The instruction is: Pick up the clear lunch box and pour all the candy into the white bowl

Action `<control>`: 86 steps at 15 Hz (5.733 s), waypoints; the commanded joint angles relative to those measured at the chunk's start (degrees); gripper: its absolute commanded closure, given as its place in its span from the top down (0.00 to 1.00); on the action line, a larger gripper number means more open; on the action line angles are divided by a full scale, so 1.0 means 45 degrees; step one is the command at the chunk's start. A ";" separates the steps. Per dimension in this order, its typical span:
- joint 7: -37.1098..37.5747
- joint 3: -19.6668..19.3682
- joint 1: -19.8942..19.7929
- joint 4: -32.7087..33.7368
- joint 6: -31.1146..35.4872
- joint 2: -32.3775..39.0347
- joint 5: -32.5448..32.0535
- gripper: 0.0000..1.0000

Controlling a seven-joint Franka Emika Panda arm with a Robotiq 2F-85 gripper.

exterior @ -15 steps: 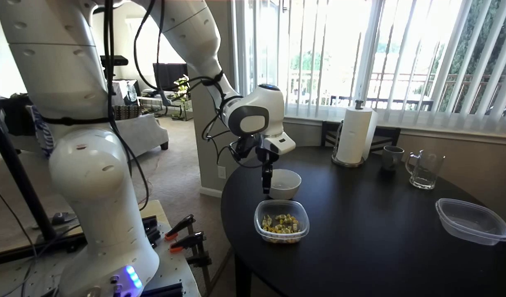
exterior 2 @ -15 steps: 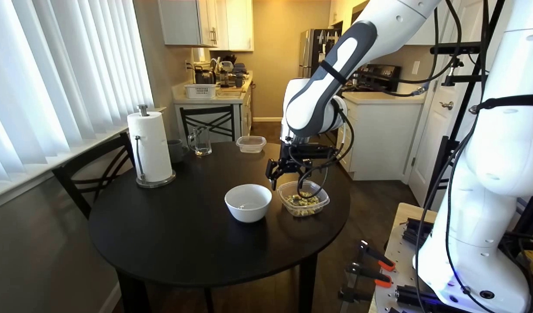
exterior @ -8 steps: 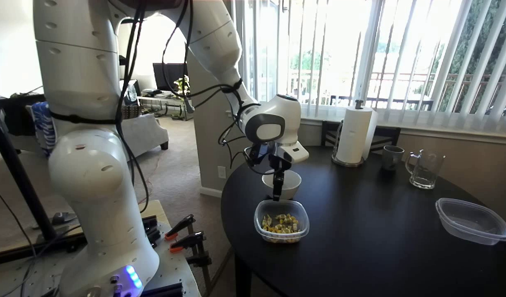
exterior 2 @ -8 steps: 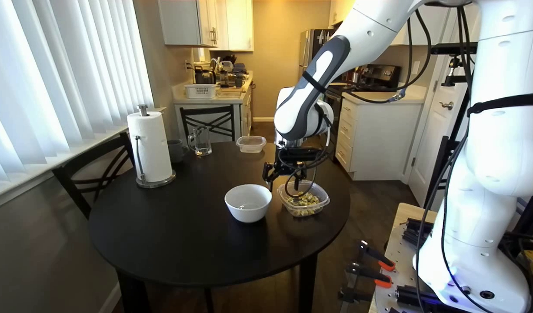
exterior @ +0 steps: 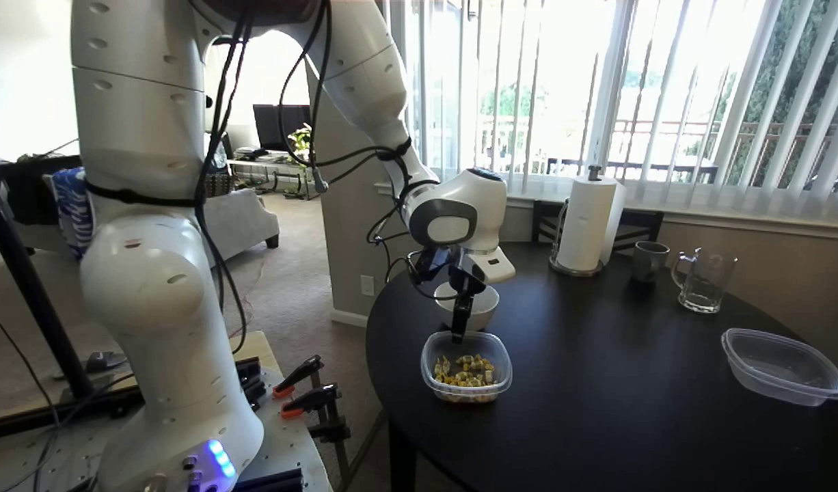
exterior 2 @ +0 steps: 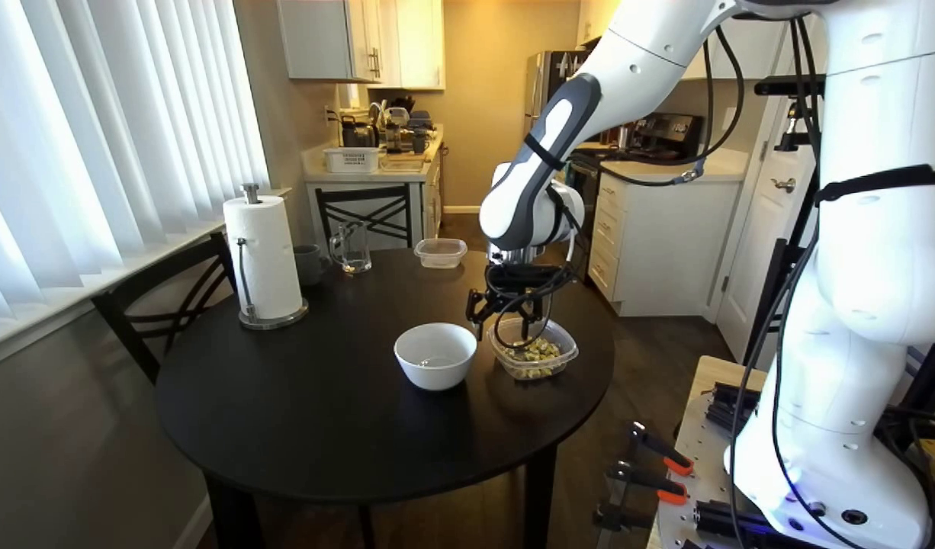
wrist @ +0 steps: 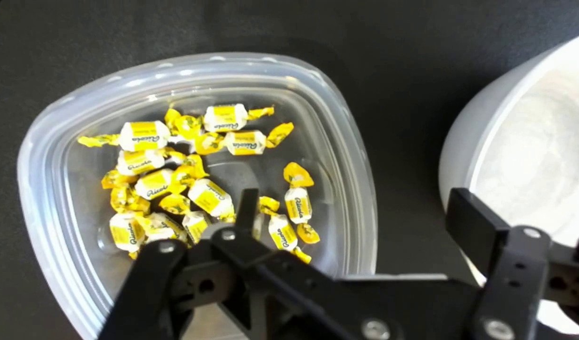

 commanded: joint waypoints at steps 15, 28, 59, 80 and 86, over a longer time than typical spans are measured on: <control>0.0002 0.0192 0.0040 0.0313 0.0725 0.1105 0.0995 0.34; -0.0814 0.0210 -0.0786 -0.0375 0.0997 0.0031 0.2523 0.07; -1.4998 -0.2218 0.3225 0.0894 -0.1380 -0.4044 1.2593 0.04; -1.9319 -0.1036 -0.1786 0.3563 -1.4054 0.0515 1.3861 0.04; -1.9936 -0.1104 -0.1915 0.3696 -1.5088 0.1085 1.3746 0.04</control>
